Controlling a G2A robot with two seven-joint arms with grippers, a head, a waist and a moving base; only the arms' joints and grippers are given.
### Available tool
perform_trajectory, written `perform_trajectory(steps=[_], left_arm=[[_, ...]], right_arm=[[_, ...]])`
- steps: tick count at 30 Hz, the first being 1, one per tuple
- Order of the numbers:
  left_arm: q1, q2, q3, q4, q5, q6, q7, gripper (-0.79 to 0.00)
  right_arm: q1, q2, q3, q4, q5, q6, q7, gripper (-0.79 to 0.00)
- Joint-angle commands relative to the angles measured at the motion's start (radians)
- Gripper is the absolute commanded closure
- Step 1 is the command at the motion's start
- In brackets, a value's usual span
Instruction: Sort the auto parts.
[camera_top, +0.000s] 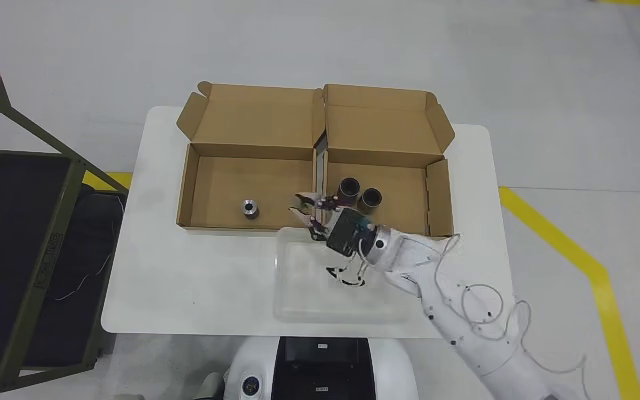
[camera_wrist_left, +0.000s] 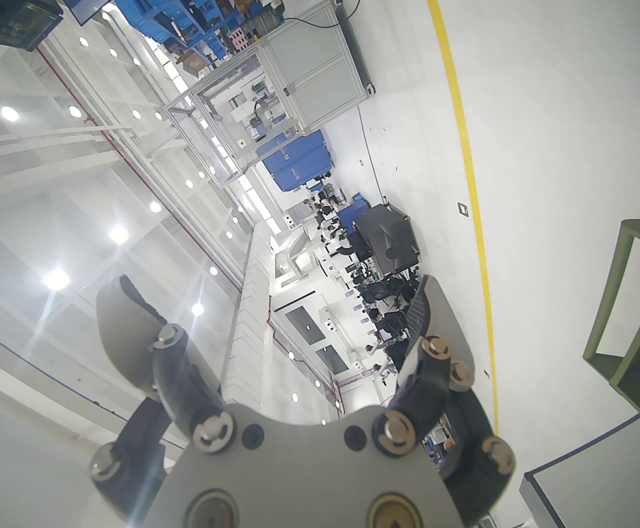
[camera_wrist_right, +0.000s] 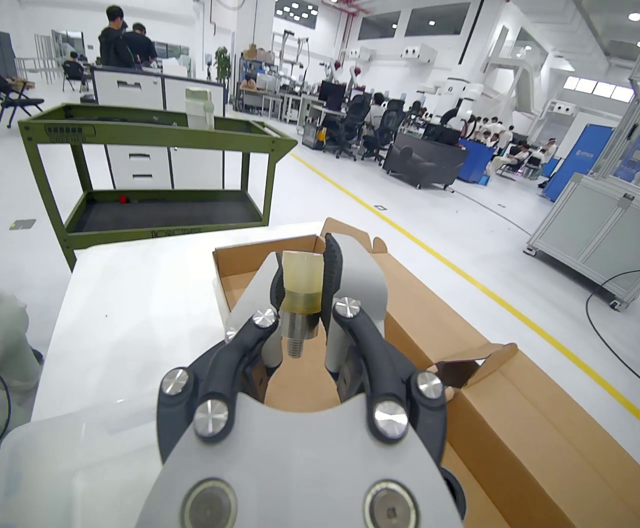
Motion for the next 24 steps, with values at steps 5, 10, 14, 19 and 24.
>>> perform_trajectory(steps=[5, 10, 14, 19, 24], left_arm=[[0.0, 0.0, 0.0, 0.0, 0.0, 0.0, 0.0, -0.785], [0.0, 0.0, 0.0, 0.0, 0.0, 0.0, 0.0, -0.785], [0.0, 0.0, 0.0, 0.0, 0.0, 0.0, 0.0, -0.785], [0.0, 0.0, 0.0, 0.0, 0.0, 0.0, 0.0, -0.785], [0.0, 0.0, 0.0, 0.0, 0.0, 0.0, 0.0, -0.785]], right_arm=[[0.08, -0.033, -0.076, 0.1, -0.015, 0.019, 0.069, 0.0], [0.148, -0.061, -0.124, 0.175, -0.035, 0.035, 0.126, 0.0], [0.201, -0.087, -0.162, 0.241, -0.018, 0.029, 0.165, 0.0], [0.269, -0.126, -0.206, 0.338, 0.016, 0.021, 0.196, 0.0], [0.332, -0.163, -0.246, 0.417, 0.013, 0.023, 0.249, 0.0]])
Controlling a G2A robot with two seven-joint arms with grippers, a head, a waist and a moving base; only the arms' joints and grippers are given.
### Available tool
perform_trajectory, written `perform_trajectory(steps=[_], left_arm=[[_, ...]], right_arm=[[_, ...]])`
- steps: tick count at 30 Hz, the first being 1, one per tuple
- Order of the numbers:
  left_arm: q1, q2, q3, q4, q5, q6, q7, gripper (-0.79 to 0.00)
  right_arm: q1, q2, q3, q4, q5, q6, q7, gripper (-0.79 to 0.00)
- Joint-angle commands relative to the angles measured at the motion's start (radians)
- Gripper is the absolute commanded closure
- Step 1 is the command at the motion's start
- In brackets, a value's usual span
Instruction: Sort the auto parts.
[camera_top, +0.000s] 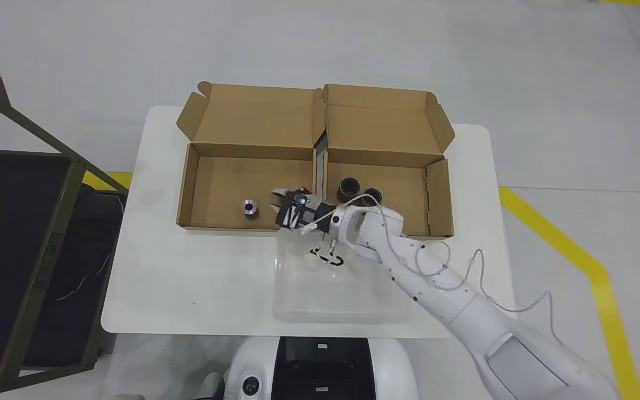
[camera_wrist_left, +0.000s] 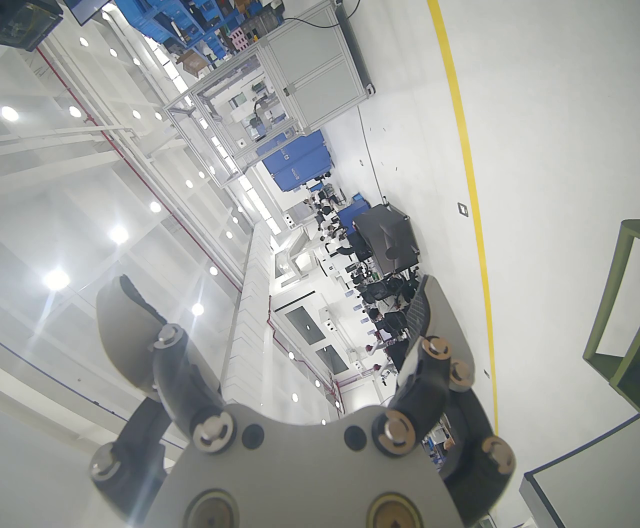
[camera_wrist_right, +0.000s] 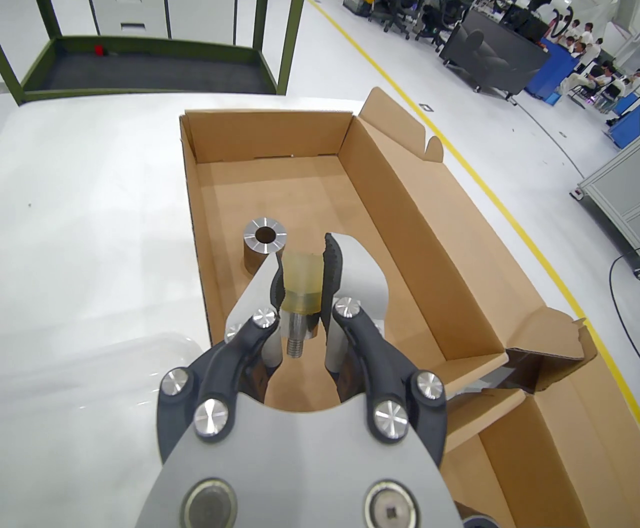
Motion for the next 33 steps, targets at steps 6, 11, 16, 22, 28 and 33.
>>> perform_trajectory(steps=[6, 11, 16, 22, 28, 33], left_arm=[[0.0, 0.0, 0.0, 0.0, 0.0, 0.0, 0.0, -0.785], [0.0, 0.0, 0.0, 0.0, 0.0, 0.0, 0.0, -0.785], [0.0, 0.0, 0.0, 0.0, 0.0, 0.0, 0.0, -0.785], [0.0, 0.0, 0.0, 0.0, 0.0, 0.0, 0.0, -0.785], [0.0, 0.0, 0.0, 0.0, 0.0, 0.0, 0.0, -0.785], [0.0, 0.0, 0.0, 0.0, 0.0, 0.0, 0.0, -0.785]], right_arm=[[0.072, -0.048, -0.046, 0.089, -0.012, 0.005, 0.066, 0.0], [0.102, -0.077, -0.066, 0.145, -0.008, -0.002, 0.097, -0.175], [0.123, -0.098, -0.077, 0.18, -0.014, -0.001, 0.103, -0.336], [0.136, -0.109, -0.065, 0.185, -0.028, 0.017, 0.093, -0.351], [0.107, -0.09, -0.013, 0.109, -0.046, 0.03, 0.059, -0.372], [0.04, -0.052, 0.057, -0.027, -0.072, 0.011, 0.057, -0.437]])
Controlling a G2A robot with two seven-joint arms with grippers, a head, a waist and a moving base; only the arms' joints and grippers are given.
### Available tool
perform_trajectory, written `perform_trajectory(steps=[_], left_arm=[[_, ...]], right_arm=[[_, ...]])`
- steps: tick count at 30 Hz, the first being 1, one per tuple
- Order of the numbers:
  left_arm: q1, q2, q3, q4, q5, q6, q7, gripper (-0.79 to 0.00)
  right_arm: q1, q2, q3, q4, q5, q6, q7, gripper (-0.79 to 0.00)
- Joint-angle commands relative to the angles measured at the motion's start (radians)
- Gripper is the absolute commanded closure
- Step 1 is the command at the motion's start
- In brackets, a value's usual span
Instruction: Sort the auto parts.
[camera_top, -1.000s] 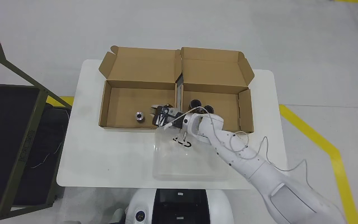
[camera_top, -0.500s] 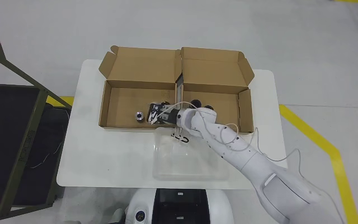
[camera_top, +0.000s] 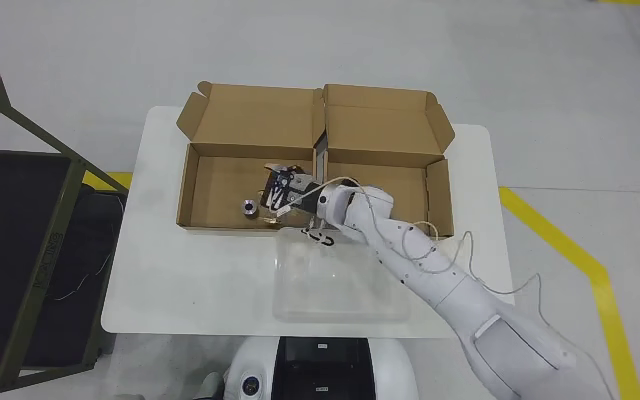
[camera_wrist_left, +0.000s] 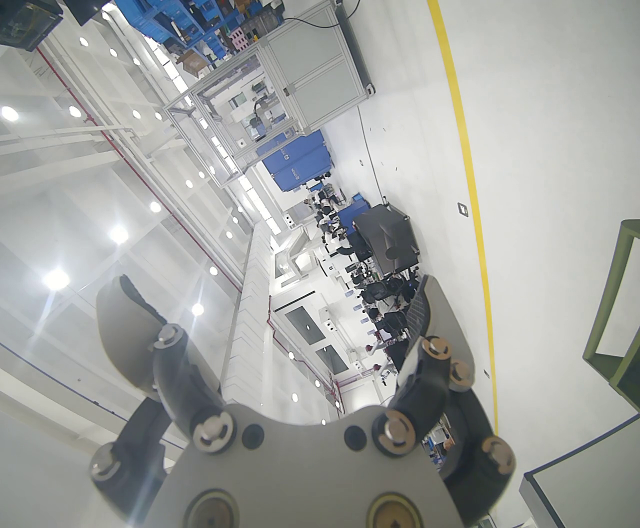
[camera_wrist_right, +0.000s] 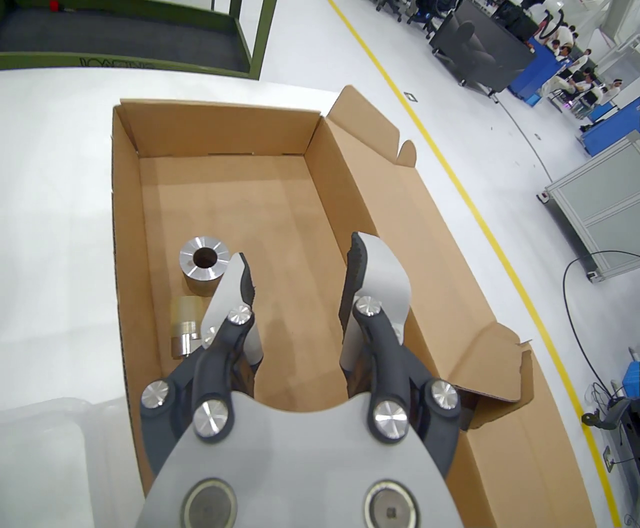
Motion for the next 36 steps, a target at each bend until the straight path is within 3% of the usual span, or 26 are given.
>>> perform_trajectory(steps=[1, 5, 15, 21, 36], left_arm=[[0.0, 0.0, 0.0, 0.0, 0.0, 0.0, 0.0, -0.785], [0.0, 0.0, 0.0, 0.0, 0.0, 0.0, 0.0, -0.785], [0.0, 0.0, 0.0, 0.0, 0.0, 0.0, 0.0, -0.785], [0.0, 0.0, 0.0, 0.0, 0.0, 0.0, 0.0, -0.785], [0.0, 0.0, 0.0, 0.0, 0.0, 0.0, 0.0, -0.785]], right_arm=[[-0.037, 0.019, 0.035, -0.07, -0.012, -0.017, 0.004, -0.449], [-0.121, 0.054, 0.104, -0.198, -0.017, -0.061, 0.0, -0.523], [-0.329, 0.125, 0.267, -0.464, -0.039, -0.148, 0.025, -0.616], [-0.441, 0.158, 0.363, -0.564, -0.043, -0.183, 0.034, -0.69], [-0.7, 0.223, 0.585, -0.742, -0.089, -0.208, 0.01, -0.757]])
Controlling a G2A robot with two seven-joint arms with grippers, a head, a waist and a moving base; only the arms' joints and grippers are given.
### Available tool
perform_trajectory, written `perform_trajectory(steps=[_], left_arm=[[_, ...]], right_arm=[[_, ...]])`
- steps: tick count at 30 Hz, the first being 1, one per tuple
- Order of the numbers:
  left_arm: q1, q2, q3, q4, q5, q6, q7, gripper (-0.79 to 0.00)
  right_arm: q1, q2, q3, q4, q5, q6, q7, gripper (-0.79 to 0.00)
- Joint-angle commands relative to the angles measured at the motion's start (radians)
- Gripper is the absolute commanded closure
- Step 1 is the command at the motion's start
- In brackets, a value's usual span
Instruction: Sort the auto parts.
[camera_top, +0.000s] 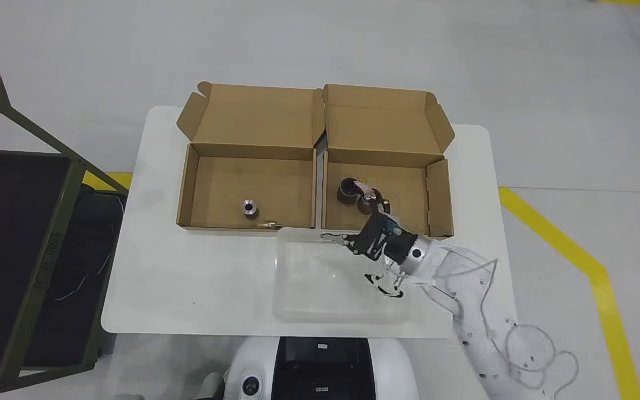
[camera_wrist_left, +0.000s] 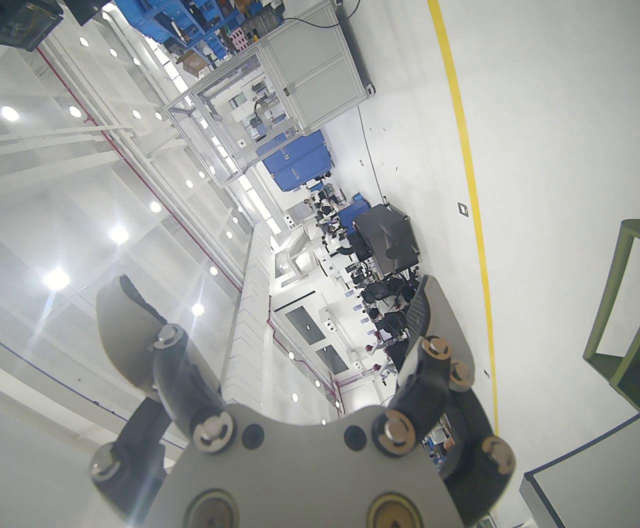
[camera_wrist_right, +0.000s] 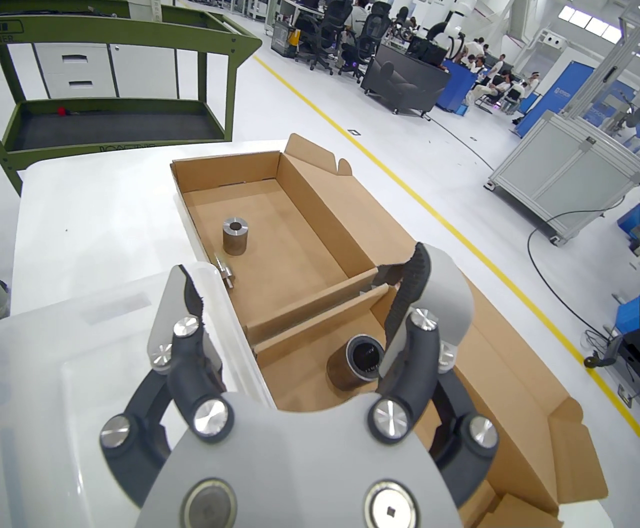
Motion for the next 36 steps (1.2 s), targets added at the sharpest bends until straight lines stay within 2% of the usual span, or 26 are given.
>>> perform_trajectory(steps=[1, 4, 19, 36], left_arm=[[0.0, 0.0, 0.0, 0.0, 0.0, 0.0, 0.0, -0.785], [0.0, 0.0, 0.0, 0.0, 0.0, 0.0, 0.0, -0.785], [0.0, 0.0, 0.0, 0.0, 0.0, 0.0, 0.0, -0.785], [0.0, 0.0, 0.0, 0.0, 0.0, 0.0, 0.0, -0.785]], right_arm=[[-0.032, 0.007, 0.029, -0.017, -0.005, 0.004, -0.005, -0.763], [-0.075, 0.016, 0.068, -0.035, -0.008, 0.011, -0.017, -0.785], [-0.29, 0.053, 0.285, -0.114, -0.013, 0.089, -0.097, -0.785], [-0.454, 0.072, 0.479, -0.22, 0.017, 0.178, -0.135, -0.785]])
